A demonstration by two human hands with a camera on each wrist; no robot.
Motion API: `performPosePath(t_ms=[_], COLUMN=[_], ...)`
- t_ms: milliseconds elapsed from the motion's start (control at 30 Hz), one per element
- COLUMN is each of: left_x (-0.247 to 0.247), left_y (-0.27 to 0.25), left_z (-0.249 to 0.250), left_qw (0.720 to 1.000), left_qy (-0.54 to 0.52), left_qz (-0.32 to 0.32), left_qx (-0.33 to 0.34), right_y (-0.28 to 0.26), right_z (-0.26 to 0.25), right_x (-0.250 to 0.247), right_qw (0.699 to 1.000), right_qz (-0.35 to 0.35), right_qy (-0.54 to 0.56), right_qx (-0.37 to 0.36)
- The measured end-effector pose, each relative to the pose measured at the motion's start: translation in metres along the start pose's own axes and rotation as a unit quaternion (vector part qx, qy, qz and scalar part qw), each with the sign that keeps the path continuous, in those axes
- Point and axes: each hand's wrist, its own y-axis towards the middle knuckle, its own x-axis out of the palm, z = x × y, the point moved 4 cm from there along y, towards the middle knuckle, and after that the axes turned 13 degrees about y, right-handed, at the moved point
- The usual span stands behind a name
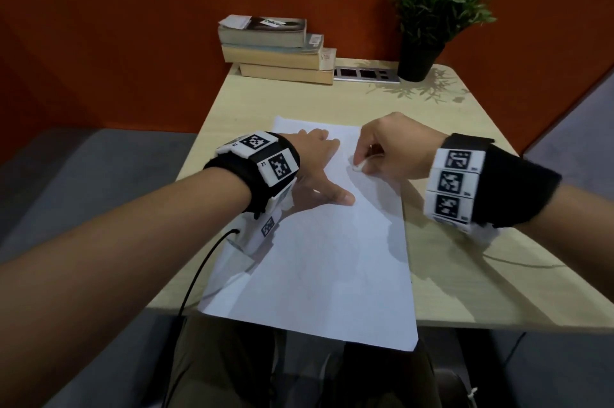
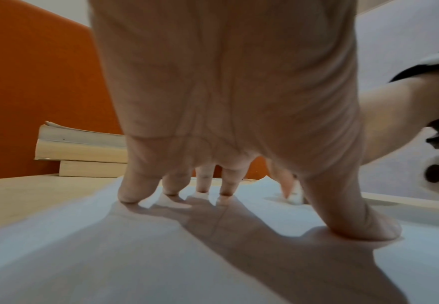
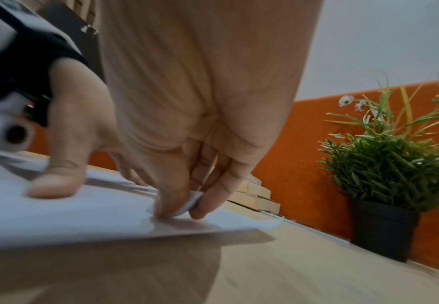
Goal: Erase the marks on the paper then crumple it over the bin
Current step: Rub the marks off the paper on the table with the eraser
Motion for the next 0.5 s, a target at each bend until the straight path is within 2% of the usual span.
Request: performPosePath(t_ms=[167, 233, 367, 500], left_x=[0.0, 0.0, 0.0, 0.001], left_y=[-0.002, -0.002, -0.004, -0.004], left_z=[-0.002, -0.004, -0.001, -0.002], left_qw=[0.999, 0.999, 0.999, 0.999], left_qy=[-0.035, -0.041, -0.032, -0.033], left_qz=[0.002, 0.002, 0.001, -0.014], left_qx=[0.026, 0.023, 0.019, 0.008], right_y=[-0.029, -0.02, 0.006, -0.001], right_z=[0.002, 0.001, 0.002, 0.005], right_x=[-0.002, -0.004, -0.004, -0.001], right_qw=[0.997, 0.998, 1.0, 1.0], right_qz=[-0.076, -0.063, 0.018, 0.002], right_qy=[-0.005, -0.002, 0.001, -0.011], right_qx=[-0.031, -0.024, 0.0, -0.001])
